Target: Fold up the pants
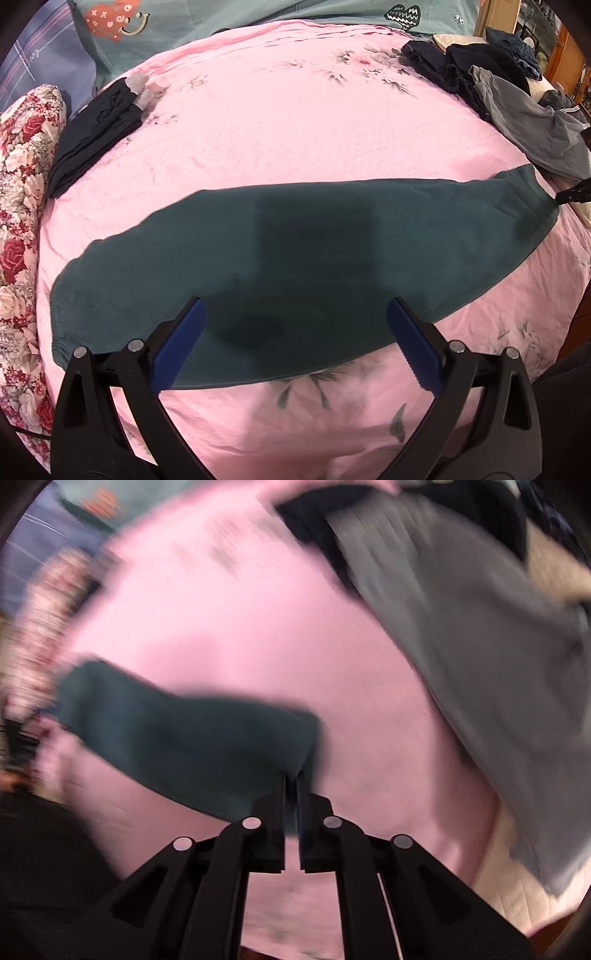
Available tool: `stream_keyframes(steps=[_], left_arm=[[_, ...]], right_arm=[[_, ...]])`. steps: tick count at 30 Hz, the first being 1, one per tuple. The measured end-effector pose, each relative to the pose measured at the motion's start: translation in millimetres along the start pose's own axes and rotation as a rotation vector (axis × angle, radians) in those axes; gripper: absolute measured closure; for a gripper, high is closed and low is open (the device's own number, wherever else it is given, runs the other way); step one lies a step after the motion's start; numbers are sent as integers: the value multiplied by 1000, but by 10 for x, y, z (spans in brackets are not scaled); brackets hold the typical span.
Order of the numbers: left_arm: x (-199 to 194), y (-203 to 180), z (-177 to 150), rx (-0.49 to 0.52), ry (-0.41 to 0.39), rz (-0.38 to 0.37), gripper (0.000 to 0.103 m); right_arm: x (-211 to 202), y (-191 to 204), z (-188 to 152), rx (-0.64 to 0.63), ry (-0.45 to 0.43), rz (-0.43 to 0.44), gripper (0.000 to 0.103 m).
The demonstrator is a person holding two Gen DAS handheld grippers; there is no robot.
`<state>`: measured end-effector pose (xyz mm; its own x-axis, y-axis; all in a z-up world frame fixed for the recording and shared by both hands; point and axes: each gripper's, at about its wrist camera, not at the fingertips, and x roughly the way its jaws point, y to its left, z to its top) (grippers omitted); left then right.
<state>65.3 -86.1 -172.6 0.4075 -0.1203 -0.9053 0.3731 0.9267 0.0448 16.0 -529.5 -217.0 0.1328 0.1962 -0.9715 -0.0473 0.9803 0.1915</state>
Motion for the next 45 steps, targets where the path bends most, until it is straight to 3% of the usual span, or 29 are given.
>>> stream_keyframes(steps=[2, 5, 8, 12, 16, 20, 22, 24, 27, 29, 33, 37, 40, 45], left_arm=[[-26, 93, -23, -13, -6, 25, 4], [-33, 341, -103, -66, 0, 72, 4], [-18, 710, -247, -133, 15, 156, 4], [-95, 1422, -527, -288, 14, 241, 4], [-139, 2152, -723, -463, -13, 252, 4], [-110, 2493, -723, -487, -55, 215, 4], [-39, 2517, -656, -474, -65, 187, 4], [154, 2526, -652, -452, -31, 157, 4], [394, 2488, -751, -407, 34, 179, 3], [392, 2546, -840, -450, 16, 142, 2], [369, 2605, -913, -485, 25, 136, 2], [387, 2597, -881, -502, 41, 143, 2], [404, 2596, -894, -524, 50, 152, 2], [411, 2595, -939, -557, 71, 165, 2]], right_arm=[[141, -113, -92, 36, 43, -65, 93], [10, -116, -135, 91, -10, -19, 91], [-194, 180, -47, 61, -108, 40, 84], [-222, 949, 131, -17, -215, 210, 77], [-36, 2164, 336, -187, -270, 346, 77], [169, 3301, 693, -312, -305, 439, 77], [285, 3612, 904, -304, -306, 438, 77], [364, 3781, 1195, -306, -322, 368, 77], [558, 3930, 1559, -342, -247, 357, 77], [689, 3996, 1678, -395, -205, 307, 77], [880, 4235, 1698, -603, -208, 157, 77], [1048, 4284, 1558, -838, -146, 100, 77], [1149, 4343, 1473, -974, -75, 121, 77], [1070, 4386, 1301, -1130, -21, 257, 77]])
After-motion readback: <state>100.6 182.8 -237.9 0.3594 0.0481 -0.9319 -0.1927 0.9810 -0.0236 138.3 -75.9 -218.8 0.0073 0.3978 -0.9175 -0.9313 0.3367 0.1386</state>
